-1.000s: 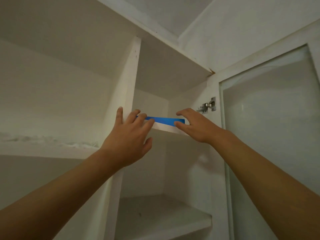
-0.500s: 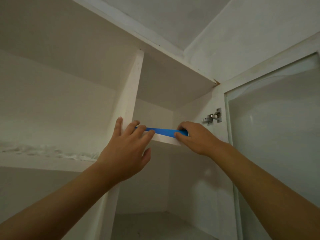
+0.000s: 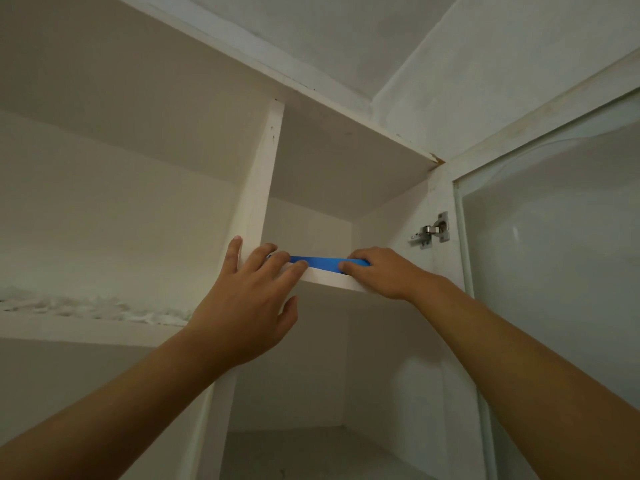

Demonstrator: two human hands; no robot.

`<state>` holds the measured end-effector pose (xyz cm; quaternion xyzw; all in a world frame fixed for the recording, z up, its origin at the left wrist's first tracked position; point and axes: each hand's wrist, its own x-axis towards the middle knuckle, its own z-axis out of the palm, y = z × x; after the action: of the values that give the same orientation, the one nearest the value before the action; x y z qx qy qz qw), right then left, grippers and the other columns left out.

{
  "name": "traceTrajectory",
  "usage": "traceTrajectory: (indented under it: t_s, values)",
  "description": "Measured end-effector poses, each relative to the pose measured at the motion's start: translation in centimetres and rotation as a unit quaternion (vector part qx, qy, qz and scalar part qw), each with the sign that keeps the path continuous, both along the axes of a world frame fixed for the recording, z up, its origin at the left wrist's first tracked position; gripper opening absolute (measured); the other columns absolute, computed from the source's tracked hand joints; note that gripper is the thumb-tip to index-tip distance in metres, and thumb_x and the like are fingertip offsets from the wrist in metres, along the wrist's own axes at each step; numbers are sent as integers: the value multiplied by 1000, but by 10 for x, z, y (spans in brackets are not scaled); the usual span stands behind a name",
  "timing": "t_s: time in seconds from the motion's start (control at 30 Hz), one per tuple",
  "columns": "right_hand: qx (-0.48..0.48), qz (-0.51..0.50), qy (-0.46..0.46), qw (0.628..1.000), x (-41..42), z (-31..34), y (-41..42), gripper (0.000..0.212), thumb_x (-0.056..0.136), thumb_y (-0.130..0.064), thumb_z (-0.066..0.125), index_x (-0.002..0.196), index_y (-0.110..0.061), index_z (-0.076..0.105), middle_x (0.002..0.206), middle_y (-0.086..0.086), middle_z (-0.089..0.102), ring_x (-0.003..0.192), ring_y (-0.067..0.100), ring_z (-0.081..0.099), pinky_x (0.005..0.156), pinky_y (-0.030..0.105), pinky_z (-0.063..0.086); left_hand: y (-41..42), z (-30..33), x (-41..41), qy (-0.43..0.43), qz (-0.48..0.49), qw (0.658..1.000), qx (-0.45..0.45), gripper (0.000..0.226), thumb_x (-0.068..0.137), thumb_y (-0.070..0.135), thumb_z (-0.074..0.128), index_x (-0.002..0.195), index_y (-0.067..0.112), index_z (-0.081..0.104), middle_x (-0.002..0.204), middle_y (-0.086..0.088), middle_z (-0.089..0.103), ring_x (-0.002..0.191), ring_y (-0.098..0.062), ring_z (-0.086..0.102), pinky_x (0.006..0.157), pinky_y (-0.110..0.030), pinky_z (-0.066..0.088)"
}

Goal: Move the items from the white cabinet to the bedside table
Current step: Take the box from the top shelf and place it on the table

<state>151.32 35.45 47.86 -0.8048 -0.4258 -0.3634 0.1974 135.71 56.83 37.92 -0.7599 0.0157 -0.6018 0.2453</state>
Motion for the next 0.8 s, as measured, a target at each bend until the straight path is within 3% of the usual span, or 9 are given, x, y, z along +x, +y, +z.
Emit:
traceTrajectory:
  t_s: [0.23, 0.43, 0.5, 0.6, 0.7, 0.8]
  values:
    - [-23, -12, 26, 999, 0, 8, -3, 48, 98, -64, 51, 104, -23, 75, 96, 7, 73, 88, 25, 68, 78, 41, 54, -1, 0, 0, -1, 3, 1000, 4, 49, 95, 40, 54, 140, 22, 50, 134, -4, 60, 132, -30, 52, 115, -70, 29]
    - [-31, -22, 37, 999, 1, 14, -8, 60, 93, -67, 58, 90, -8, 68, 76, 4, 59, 67, 18, 52, 65, 34, 38, 0, 0, 0, -9, -7, 1000, 10, 48, 95, 39, 55, 139, 22, 51, 132, -4, 60, 131, -30, 53, 114, -70, 31]
    - [-29, -16, 46, 998, -2, 18, -15, 66, 89, -71, 63, 97, -6, 69, 81, 4, 61, 71, 20, 56, 68, 34, 40, 1, 0, -1, -10, -9, 1000, 9, 48, 95, 41, 46, 139, 22, 51, 132, -4, 60, 130, -30, 53, 114, -70, 32]
    - [-40, -22, 63, 997, -4, 28, -27, 74, 76, -85, 63, 107, -17, 72, 98, 8, 74, 90, 23, 68, 79, 35, 50, 1, -1, 1, -8, -11, 1000, 5, 50, 94, 42, 38, 138, 22, 52, 131, -4, 61, 129, -30, 54, 113, -70, 34]
    - [-47, -37, 81, 995, -3, 35, -31, 63, 77, -86, 61, 108, -32, 71, 105, 4, 75, 97, 13, 68, 91, 37, 53, 1, -1, 3, -9, -14, 1000, 4, 50, 94, 42, 37, 137, 21, 52, 130, -5, 61, 128, -31, 56, 111, -70, 35]
    - [-65, -44, 93, 993, -10, 35, -20, 74, 78, -87, 56, 113, -25, 74, 110, 8, 73, 100, 17, 66, 94, 38, 50, 2, -1, 3, -4, -10, 1000, 1, 50, 94, 42, 37, 137, 21, 52, 130, -5, 61, 128, -31, 55, 112, -70, 35]
